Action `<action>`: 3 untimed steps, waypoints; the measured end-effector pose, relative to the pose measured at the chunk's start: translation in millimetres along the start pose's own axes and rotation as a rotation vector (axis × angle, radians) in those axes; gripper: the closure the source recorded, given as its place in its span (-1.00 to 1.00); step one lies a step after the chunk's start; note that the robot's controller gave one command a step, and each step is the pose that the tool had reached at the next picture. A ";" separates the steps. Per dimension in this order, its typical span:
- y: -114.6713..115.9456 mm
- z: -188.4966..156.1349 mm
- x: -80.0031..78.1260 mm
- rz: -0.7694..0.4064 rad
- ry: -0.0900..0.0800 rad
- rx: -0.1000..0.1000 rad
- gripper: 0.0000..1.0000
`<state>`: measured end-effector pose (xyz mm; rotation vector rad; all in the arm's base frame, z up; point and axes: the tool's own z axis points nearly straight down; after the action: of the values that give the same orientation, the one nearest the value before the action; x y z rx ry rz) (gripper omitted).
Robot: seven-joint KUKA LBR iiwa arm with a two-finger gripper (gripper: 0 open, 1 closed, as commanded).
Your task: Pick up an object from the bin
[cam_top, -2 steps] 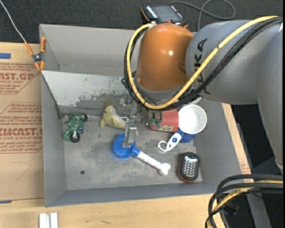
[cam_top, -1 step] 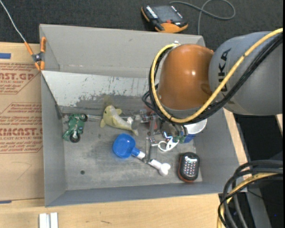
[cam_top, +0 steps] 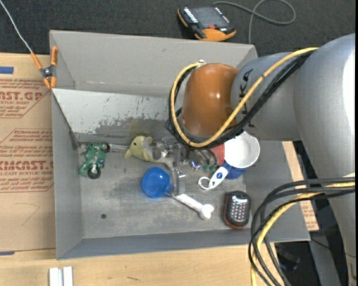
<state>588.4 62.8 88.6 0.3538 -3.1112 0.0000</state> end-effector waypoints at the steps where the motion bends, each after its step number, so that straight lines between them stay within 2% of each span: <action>1: 14.2 9.2 71.0 -0.136 0.005 -0.001 -1.00; 2: 14.0 8.3 68.6 -0.135 0.000 -0.001 1.00; 3: 26.7 -101.8 59.5 -0.145 -0.011 0.000 1.00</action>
Offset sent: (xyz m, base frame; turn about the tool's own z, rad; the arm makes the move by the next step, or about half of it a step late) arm -0.0698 -0.0025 -0.0070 -0.1347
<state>525.4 75.6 191.0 0.5800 -3.0878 -0.0032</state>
